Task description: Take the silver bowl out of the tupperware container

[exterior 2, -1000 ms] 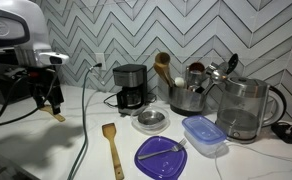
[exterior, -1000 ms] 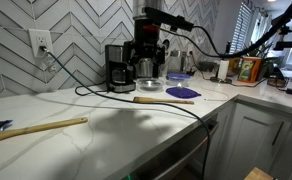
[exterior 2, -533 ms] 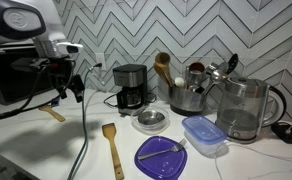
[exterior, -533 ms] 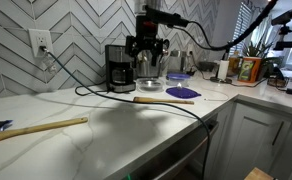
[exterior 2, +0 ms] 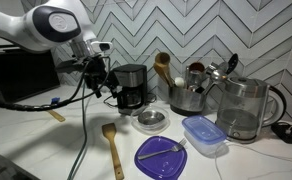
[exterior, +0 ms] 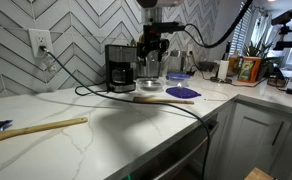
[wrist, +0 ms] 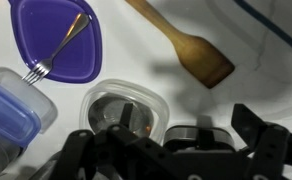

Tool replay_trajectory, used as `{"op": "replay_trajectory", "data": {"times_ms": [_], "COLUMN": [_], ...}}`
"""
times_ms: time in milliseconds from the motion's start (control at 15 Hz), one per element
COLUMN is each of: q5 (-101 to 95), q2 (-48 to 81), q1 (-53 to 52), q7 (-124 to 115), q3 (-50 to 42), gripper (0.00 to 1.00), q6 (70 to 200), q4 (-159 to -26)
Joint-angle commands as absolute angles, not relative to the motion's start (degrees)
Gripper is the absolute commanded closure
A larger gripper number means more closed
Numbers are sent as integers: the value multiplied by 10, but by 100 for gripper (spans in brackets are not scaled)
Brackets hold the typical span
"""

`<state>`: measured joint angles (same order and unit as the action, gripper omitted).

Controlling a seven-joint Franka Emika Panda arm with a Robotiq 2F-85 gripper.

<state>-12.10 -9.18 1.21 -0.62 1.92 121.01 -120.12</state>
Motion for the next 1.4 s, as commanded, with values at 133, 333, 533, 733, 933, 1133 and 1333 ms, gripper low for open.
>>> {"op": "replay_trajectory", "data": {"times_ms": [133,333,533,733,933,1133,1333], "q5": [-211,-244,-242,-224,-209,-193,-176], "q2": [-3,33,65,91,111,128,144], "q1": [25,28,27,29,31,30,29], "q7": [-26,-42,-40,-31,-25,-20,-18], "q3": [3,-11,-22,-32,-39,-41,-40], "gripper": [0,0,0,0,0,0,0], "q6": [1262,1294,1316,1336,1358,1374,1383], "q4": [-1159,-1144,-1131,-1121,-1111,-1102,-1092]}}
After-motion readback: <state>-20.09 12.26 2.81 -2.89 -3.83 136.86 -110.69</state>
